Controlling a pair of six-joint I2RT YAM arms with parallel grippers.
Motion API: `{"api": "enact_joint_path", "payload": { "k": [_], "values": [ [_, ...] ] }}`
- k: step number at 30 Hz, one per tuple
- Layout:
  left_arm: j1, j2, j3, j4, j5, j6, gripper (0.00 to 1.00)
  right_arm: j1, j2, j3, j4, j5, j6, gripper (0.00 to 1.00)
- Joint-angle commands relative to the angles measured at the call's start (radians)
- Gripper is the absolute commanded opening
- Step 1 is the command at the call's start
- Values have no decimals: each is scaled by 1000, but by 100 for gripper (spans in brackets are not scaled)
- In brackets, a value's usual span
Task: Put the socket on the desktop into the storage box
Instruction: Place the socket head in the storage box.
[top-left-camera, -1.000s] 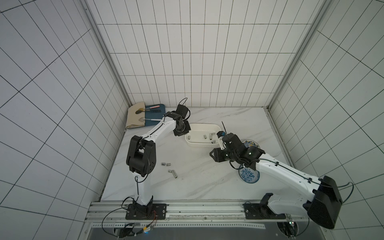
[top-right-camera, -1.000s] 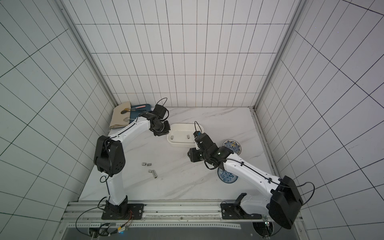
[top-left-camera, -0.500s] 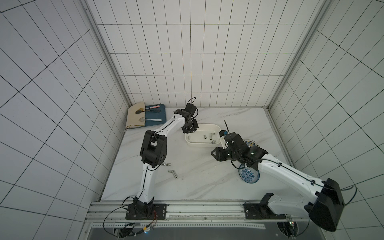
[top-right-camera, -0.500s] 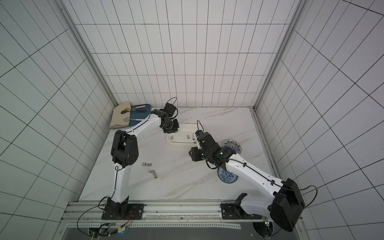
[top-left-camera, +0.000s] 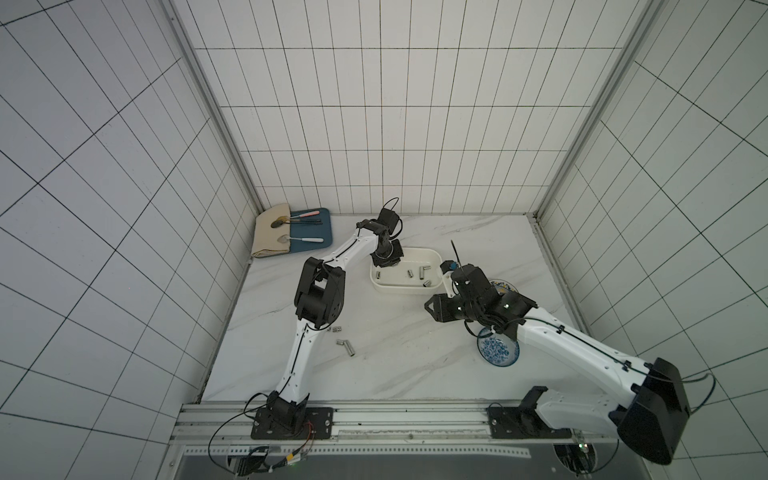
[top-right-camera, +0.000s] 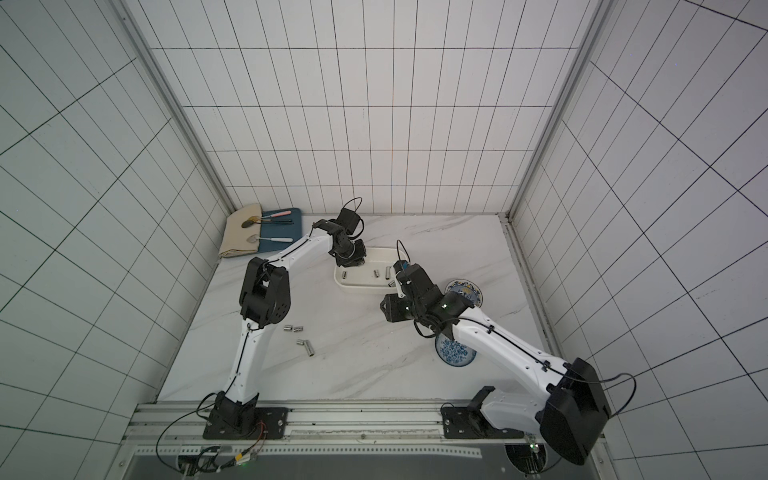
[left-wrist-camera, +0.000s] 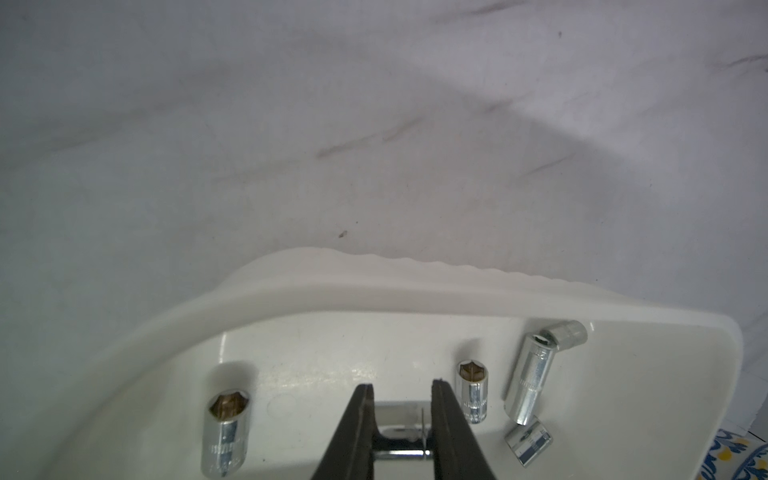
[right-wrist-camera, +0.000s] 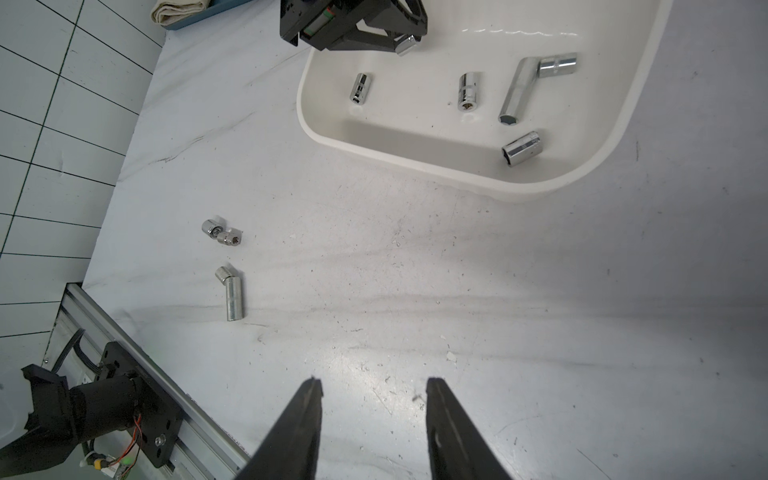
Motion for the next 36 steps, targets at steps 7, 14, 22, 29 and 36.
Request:
{"api": "enact_joint_path", "payload": {
  "k": [7,14,22,29,36],
  "values": [
    [-3,50,42,6,16,15,24,-12,-7,-29,-15,-7,-1,44],
    [-3,59,64,0,25,17,37,-14,-9,-37,-14,-5,1,44],
    [-6,-15,44,-9,20,25,41,-14,-12,-31,-17,-4,5,44],
    [-14,-181,-97,22,-8,42,43,-14,-14,-21,-31,4,-5,44],
    [-16,-380,-327,86,-29,35,47,5,-5,7,-56,16,-20,45]
  ]
}}
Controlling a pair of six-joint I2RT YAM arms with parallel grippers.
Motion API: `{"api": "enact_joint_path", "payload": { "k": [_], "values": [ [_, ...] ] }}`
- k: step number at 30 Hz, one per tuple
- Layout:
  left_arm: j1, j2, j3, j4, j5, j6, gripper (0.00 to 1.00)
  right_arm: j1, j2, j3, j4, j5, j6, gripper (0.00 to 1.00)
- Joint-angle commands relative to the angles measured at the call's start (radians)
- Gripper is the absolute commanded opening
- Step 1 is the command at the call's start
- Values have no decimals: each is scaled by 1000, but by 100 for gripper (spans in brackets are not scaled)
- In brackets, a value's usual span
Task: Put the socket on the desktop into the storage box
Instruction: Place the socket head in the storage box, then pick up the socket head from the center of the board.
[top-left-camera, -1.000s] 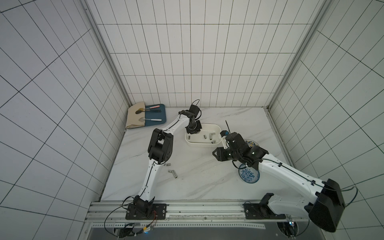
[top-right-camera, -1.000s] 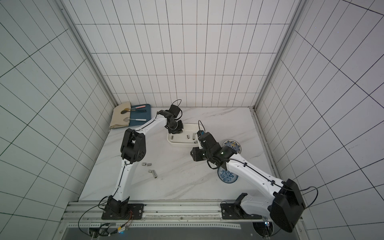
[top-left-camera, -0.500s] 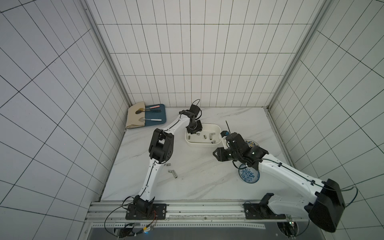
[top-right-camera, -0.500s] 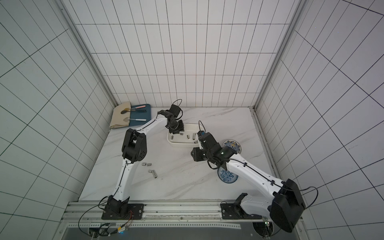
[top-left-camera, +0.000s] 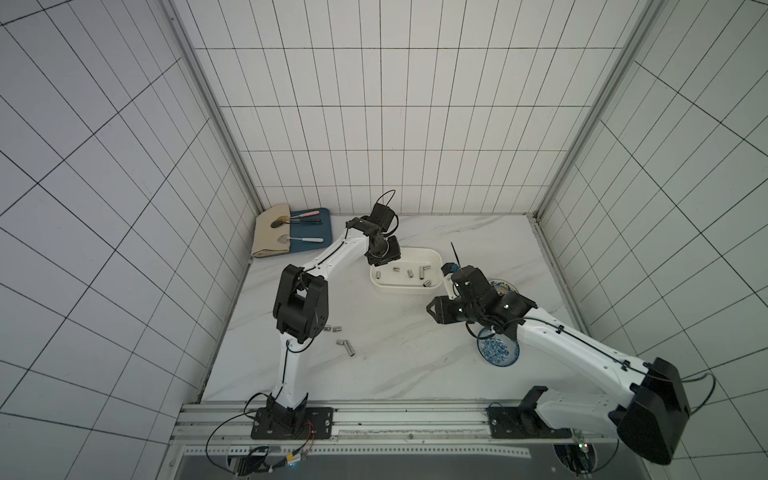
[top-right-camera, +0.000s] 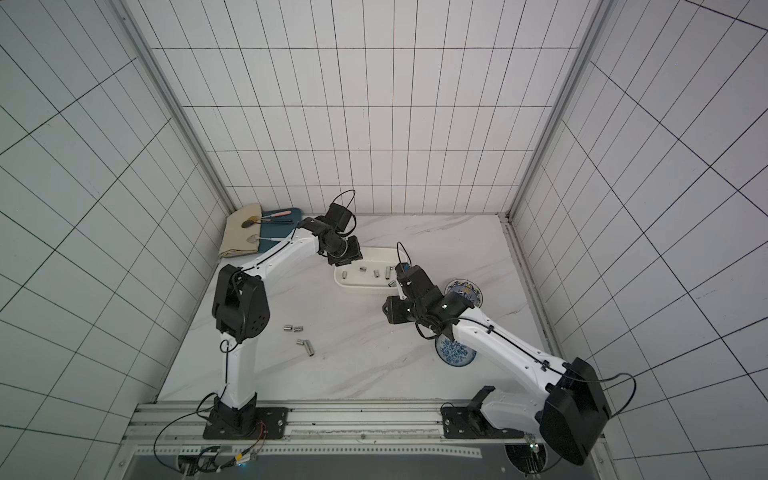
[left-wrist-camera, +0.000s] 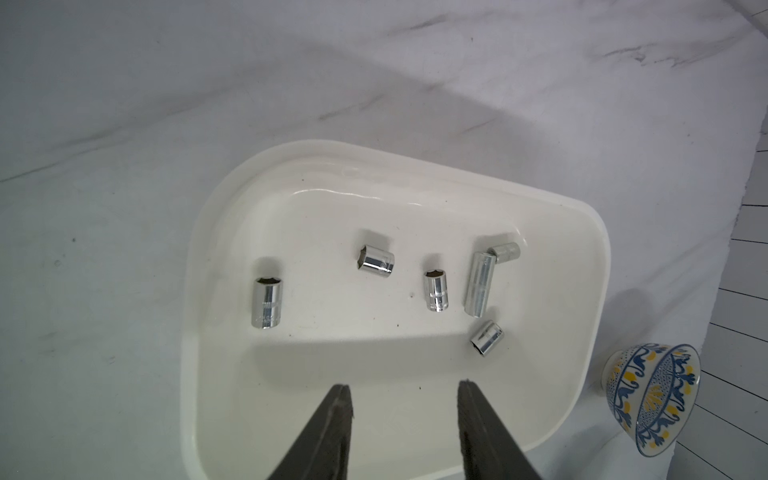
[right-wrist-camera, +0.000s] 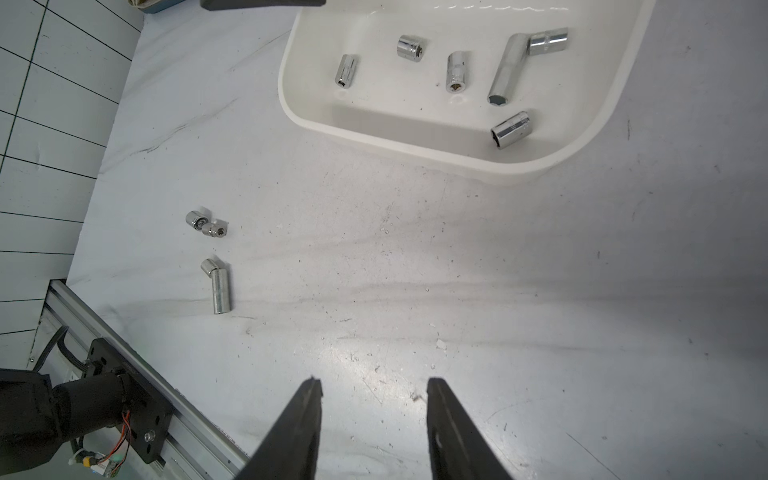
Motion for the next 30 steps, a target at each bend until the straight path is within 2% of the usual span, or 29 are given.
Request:
{"api": "enact_joint_path", "payload": {
  "k": [1,8,18,30],
  "values": [
    [-5,-84,-100,53,-23,5,48,14,-4,20,-29,21,-16,45],
    [-6,-288,-311,68,-98,-9,49,51,16,46,-36,26,-12,45],
    [-9,-564,-623,62,-140,-66,54,111,28,63,-35,64,-7,45],
    [-51,-838,-927,19,-155,-205,54,157,69,73,-7,74,-1,45]
  ]
}}
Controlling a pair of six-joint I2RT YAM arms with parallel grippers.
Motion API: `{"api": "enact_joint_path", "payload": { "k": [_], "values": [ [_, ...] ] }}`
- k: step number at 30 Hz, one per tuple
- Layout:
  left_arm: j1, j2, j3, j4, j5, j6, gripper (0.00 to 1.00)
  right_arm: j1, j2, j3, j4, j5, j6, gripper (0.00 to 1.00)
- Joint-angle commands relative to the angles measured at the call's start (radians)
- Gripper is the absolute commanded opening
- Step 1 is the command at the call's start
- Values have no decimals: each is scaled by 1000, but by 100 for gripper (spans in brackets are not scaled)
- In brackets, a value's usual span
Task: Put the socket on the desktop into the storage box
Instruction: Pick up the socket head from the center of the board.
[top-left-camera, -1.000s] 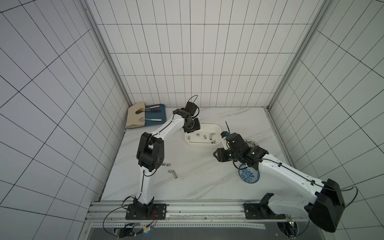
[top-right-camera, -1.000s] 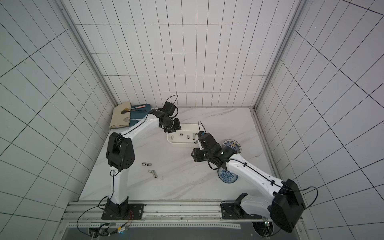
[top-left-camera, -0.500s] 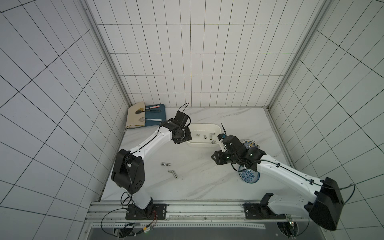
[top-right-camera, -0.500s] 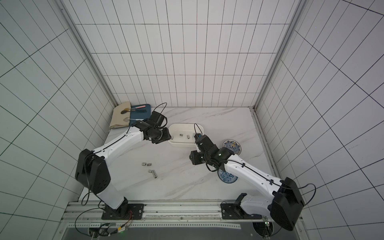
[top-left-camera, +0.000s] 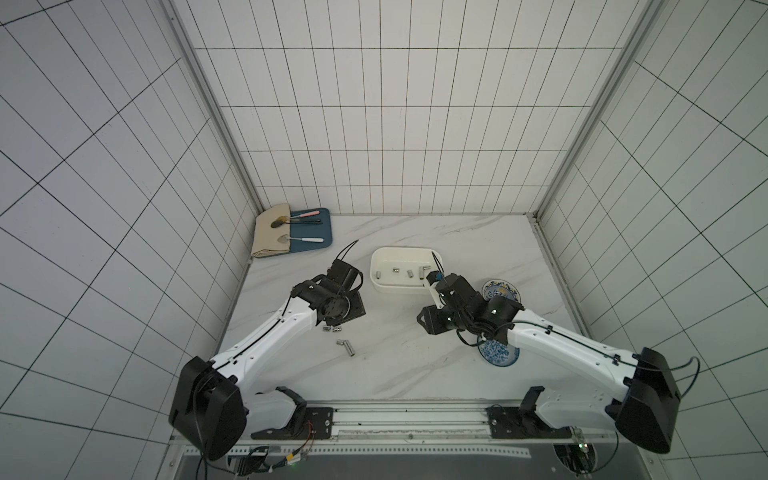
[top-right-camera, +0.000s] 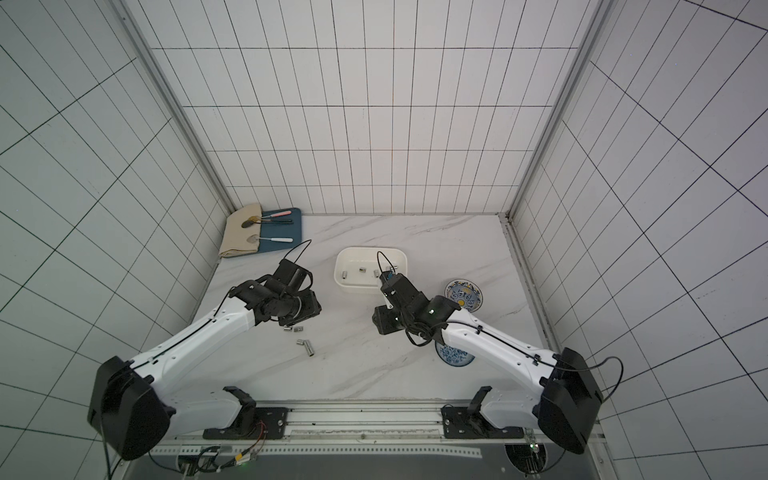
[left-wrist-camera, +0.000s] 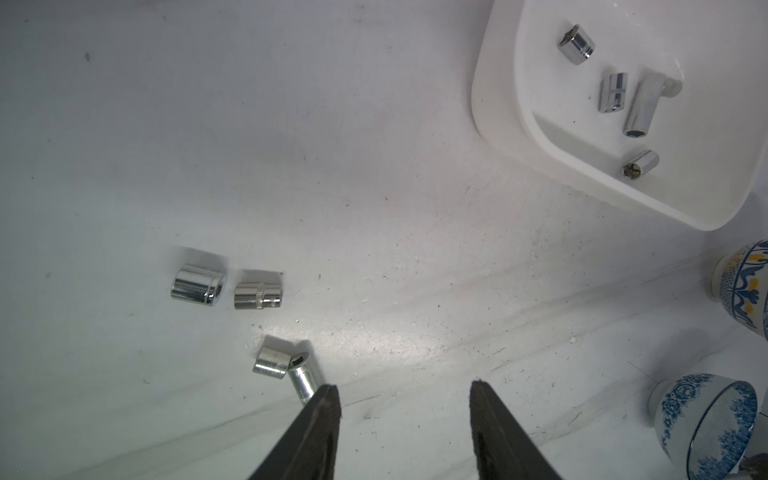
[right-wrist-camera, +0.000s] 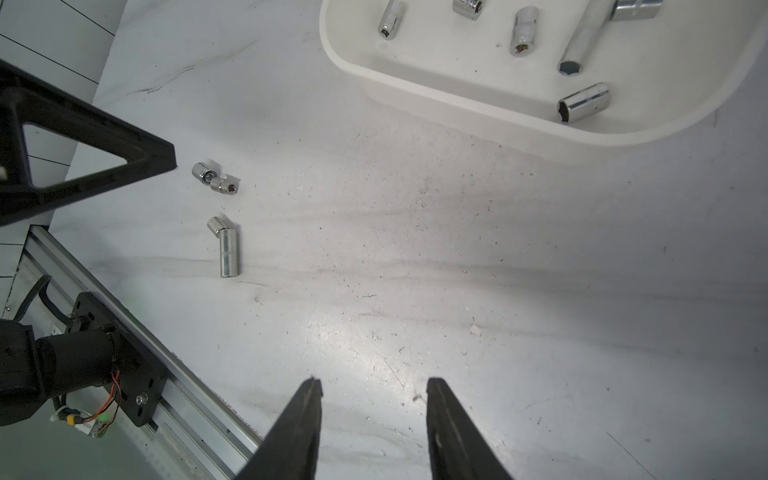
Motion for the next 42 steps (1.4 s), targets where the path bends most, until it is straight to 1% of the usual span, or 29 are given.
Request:
{"api": "enact_joint_path", "payload": {
  "k": [1,7,15,19,24,42],
  "values": [
    [-24,-44,-56,-8,-22,-65,54,19,21,47,11,21,0,45],
    [-69,-104,-154,-17,-41,-144,54,52,49,54,13,29,-12,45],
    [-91,-143,-238,-3,-44,-202,55,88,51,45,34,5,-31,46],
    [-96,-128,-255,5,-49,-214,55,120,42,19,65,-27,-53,47],
    [-96,-99,-275,41,-56,-217,54,144,53,18,60,-24,-63,47],
    [-96,89,-251,129,-83,-190,47,149,58,6,62,4,-51,46]
  ]
}}
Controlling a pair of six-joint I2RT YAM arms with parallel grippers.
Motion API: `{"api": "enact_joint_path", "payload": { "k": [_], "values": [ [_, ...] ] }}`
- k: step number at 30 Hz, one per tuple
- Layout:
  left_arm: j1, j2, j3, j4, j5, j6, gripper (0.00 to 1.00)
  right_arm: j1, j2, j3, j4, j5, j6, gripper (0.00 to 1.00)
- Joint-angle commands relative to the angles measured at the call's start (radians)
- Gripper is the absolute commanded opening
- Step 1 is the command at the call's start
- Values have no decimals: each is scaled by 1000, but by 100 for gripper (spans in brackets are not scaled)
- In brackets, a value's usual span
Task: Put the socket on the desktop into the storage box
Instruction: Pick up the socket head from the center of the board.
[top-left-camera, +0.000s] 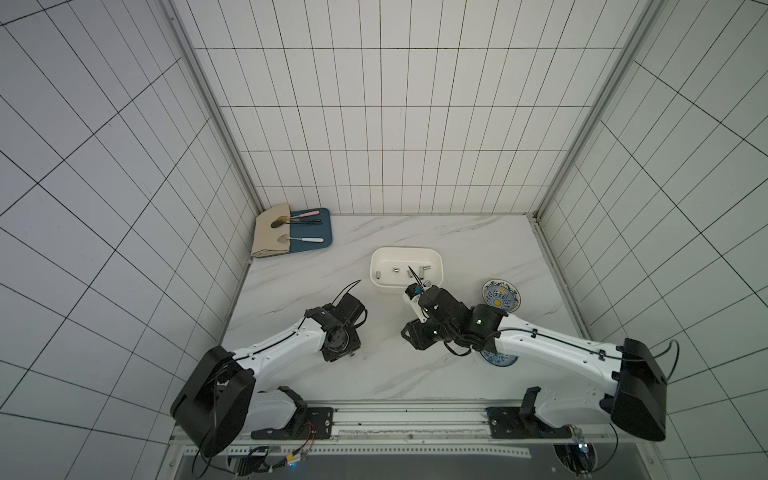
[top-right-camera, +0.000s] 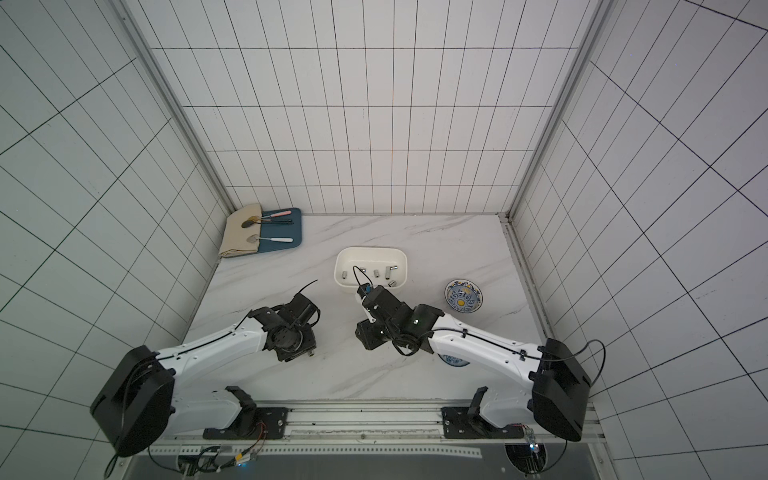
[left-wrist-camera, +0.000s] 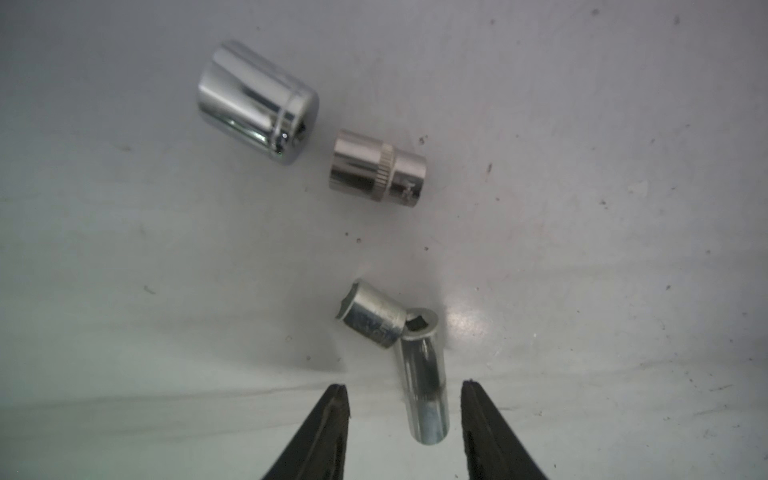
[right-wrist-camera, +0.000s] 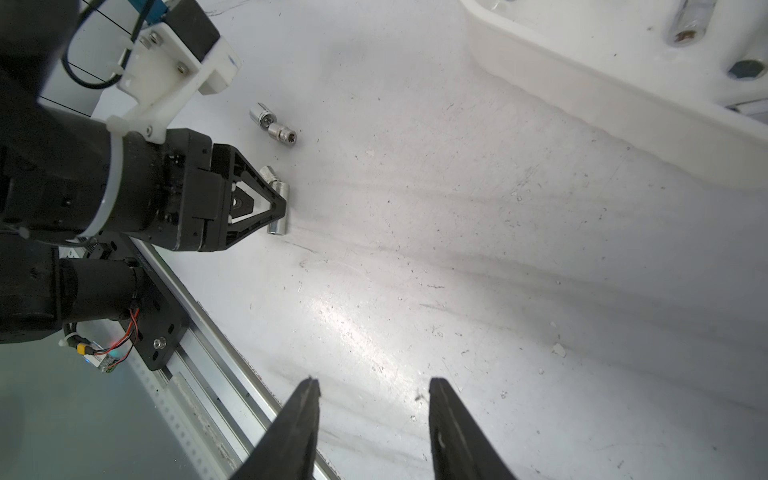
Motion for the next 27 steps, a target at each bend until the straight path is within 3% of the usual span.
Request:
{"api": "enact_joint_path", "payload": {
  "k": [1,12,27],
  "values": [
    [-3,23,20,39,-18,14,46,11,4,-7,7,18,-1,46],
    [-3,74,14,83,0,19,39,8,-2,-15,9,35,1,46],
    [-26,111,48,99,17,29,16,9,-7,-22,9,63,5,46]
  ]
}}
